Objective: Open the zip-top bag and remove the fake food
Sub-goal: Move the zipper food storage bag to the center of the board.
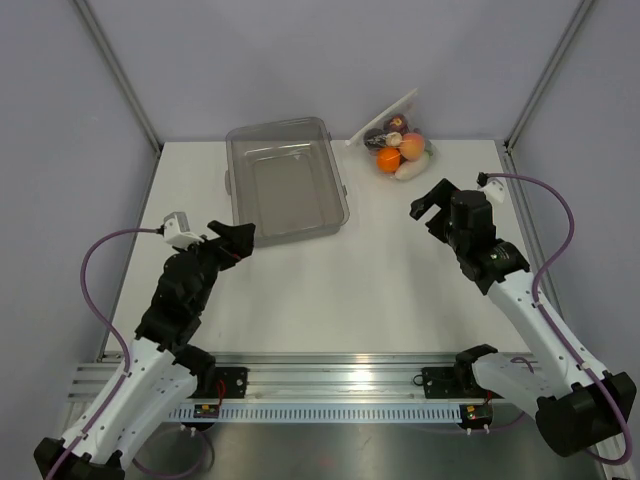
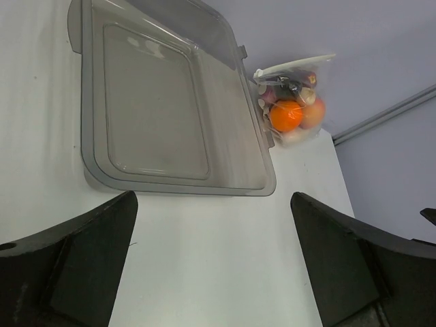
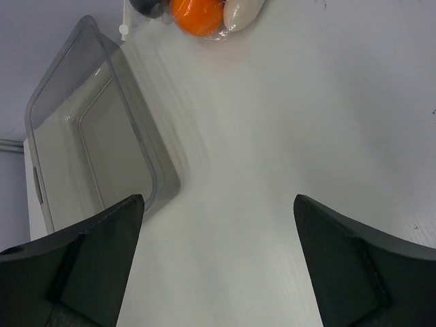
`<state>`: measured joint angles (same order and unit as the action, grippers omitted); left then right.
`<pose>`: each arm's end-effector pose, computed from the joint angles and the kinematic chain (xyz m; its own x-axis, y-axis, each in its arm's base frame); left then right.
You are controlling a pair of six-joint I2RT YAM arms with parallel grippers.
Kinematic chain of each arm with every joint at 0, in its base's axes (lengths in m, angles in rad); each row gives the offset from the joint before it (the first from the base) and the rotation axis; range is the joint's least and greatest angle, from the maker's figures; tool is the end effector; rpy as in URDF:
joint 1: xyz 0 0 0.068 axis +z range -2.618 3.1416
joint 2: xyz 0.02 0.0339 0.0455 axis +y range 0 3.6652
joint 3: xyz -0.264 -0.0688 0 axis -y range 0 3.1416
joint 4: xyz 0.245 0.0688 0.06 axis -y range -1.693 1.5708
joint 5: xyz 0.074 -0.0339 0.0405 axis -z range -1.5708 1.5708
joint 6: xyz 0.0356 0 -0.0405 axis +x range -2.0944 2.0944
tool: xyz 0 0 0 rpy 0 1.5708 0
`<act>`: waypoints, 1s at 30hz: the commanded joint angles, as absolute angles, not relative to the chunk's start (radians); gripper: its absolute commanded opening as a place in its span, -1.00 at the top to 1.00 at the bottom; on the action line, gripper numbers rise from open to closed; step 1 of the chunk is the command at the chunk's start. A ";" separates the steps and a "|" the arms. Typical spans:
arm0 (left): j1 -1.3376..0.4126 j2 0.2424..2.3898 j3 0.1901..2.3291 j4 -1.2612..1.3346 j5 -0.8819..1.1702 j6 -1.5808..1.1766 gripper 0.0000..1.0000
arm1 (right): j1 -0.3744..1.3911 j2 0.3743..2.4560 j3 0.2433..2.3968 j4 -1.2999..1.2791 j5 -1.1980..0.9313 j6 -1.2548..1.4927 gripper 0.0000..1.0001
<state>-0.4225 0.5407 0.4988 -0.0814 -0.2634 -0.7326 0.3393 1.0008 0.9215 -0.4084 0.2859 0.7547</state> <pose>0.1392 -0.0524 0.2857 -0.1906 -0.6223 -0.7592 0.0441 0.7672 -0.6399 0.2127 0.0644 0.3255 -0.3797 0.5630 -0.7341 0.2412 0.8263 0.5089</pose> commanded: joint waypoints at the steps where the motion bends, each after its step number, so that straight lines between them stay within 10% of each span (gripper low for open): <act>1: -0.420 0.545 0.548 -0.077 -0.287 -0.747 -0.98 | 0.339 1.005 0.933 -0.390 0.299 0.759 -0.99; 30: -0.420 0.519 0.520 -0.075 -0.318 -0.802 -0.98 | 0.250 1.529 1.213 -0.025 0.239 0.558 -0.99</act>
